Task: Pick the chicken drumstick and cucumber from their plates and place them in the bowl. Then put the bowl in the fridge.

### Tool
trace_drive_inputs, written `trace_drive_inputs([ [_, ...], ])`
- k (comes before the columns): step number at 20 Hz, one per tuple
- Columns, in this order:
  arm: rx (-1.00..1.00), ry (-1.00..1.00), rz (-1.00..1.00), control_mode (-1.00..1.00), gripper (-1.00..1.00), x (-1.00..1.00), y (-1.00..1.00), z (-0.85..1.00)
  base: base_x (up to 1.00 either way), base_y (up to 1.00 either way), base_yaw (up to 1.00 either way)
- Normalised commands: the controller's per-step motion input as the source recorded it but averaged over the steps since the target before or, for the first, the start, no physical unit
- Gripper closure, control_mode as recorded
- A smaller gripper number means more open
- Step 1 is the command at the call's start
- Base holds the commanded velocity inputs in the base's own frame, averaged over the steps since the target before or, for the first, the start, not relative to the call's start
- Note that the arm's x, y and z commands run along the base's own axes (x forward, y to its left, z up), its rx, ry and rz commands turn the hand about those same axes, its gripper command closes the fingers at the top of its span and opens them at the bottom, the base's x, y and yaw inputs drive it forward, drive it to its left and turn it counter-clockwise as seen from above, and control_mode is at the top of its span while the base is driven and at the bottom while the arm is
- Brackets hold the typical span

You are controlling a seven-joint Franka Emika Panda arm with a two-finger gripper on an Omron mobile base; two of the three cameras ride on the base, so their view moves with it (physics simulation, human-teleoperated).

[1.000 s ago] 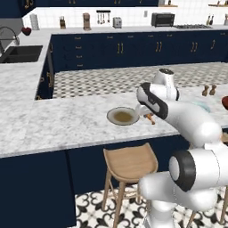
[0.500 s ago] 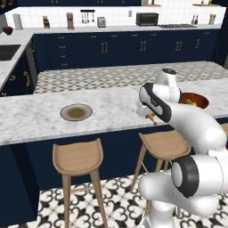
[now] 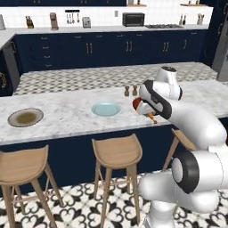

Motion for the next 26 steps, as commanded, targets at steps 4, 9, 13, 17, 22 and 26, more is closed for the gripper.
trace_drive_inputs([
  [4,0.0,0.0,0.0,1.0,1.0,0.0,0.0,0.0,0.19,-1.0,0.01],
  [9,0.0,0.0,0.0,1.0,1.0,0.0,0.0,0.0,0.77,-0.62,0.08],
  [13,0.0,0.0,0.0,1.0,1.0,0.0,0.0,0.0,0.94,-0.07,0.1],
  [17,0.0,0.0,0.0,1.0,1.0,0.0,0.0,0.0,0.62,0.4,0.05],
  [22,-0.03,0.0,0.04,-1.0,1.0,0.88,0.54,-0.34,0.0,0.0,0.0],
  [26,-0.01,0.02,0.01,-1.0,1.0,0.94,0.22,-0.6,0.0,0.0,0.0],
])
